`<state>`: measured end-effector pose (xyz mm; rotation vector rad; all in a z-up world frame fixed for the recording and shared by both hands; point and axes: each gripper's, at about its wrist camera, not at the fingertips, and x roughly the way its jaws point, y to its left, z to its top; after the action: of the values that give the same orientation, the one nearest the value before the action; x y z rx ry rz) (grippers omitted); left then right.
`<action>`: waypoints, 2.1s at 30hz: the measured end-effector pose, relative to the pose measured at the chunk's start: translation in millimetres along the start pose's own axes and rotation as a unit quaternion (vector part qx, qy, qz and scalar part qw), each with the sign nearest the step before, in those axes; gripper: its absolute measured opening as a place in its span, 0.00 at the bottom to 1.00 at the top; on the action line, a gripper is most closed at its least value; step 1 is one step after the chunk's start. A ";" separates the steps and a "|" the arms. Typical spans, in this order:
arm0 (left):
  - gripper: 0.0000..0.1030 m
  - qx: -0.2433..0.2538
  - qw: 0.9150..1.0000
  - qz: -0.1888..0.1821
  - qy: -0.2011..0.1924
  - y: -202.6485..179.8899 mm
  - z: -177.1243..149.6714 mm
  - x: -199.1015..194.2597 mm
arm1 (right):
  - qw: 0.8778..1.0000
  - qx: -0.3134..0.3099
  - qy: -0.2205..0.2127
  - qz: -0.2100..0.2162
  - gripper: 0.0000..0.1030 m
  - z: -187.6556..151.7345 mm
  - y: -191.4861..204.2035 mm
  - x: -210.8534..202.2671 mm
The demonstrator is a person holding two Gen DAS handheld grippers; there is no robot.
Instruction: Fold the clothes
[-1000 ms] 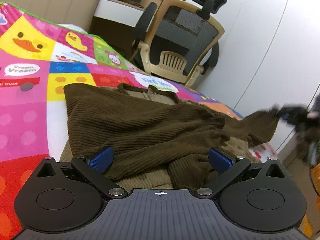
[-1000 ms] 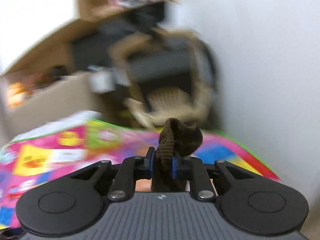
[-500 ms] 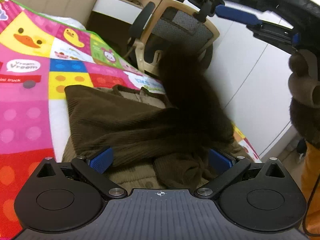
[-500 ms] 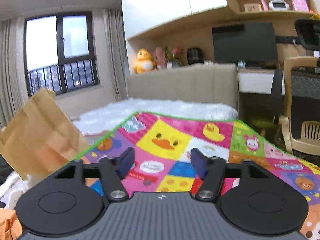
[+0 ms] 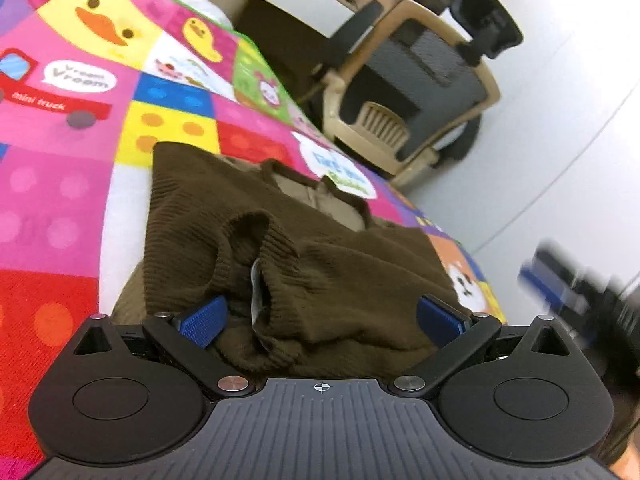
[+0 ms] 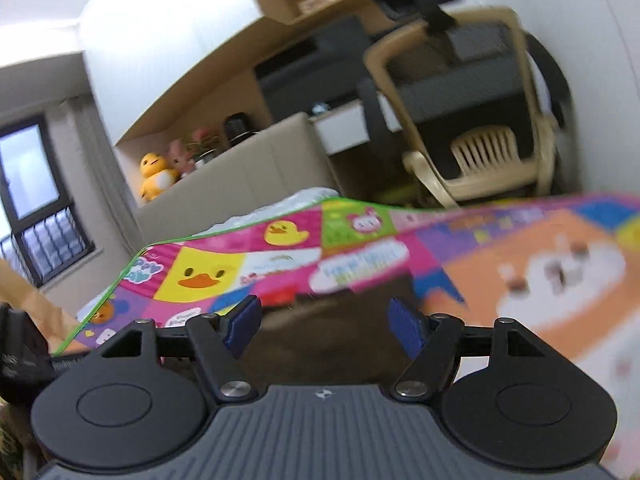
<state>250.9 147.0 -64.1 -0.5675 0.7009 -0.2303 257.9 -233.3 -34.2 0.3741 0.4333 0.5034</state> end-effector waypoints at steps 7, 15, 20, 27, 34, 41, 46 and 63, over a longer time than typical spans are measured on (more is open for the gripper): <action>0.35 0.075 0.994 0.081 0.000 -27.9 -1.0 15.5 | 0.999 0.048 -0.005 0.006 0.72 -14.4 -24.6 5.9; 0.14 0.294 0.928 0.116 -0.199 -94.9 14.0 -26.9 | 1.000 0.030 -0.002 0.009 0.75 -18.9 -19.7 5.2; 0.13 0.259 0.940 0.151 -0.165 -59.6 23.3 -5.4 | 1.000 0.023 0.007 0.003 0.79 -19.9 -18.5 9.9; 0.57 0.167 0.968 0.171 -0.078 -3.4 13.7 2.4 | 1.000 0.015 0.010 0.000 0.82 -21.1 -16.1 11.4; 0.87 0.039 0.998 0.042 -0.026 9.9 32.9 8.3 | 1.000 0.014 0.014 0.000 0.83 -21.2 -17.5 12.2; 0.16 0.168 0.979 0.108 -0.039 -26.5 13.5 23.2 | 1.000 0.014 0.017 0.002 0.84 -21.7 -17.9 13.4; 0.13 0.226 0.957 0.134 -0.126 -46.4 16.7 -5.4 | 1.000 0.012 0.020 0.000 0.84 -22.1 -17.0 14.4; 0.68 0.161 0.984 0.041 -0.065 -28.6 41.8 -19.4 | 0.979 -0.105 0.174 0.034 0.57 11.5 46.3 77.8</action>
<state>263.9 148.1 -11.5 -0.2421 0.5459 -0.2220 307.4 -156.9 -27.6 0.0953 0.7009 0.6786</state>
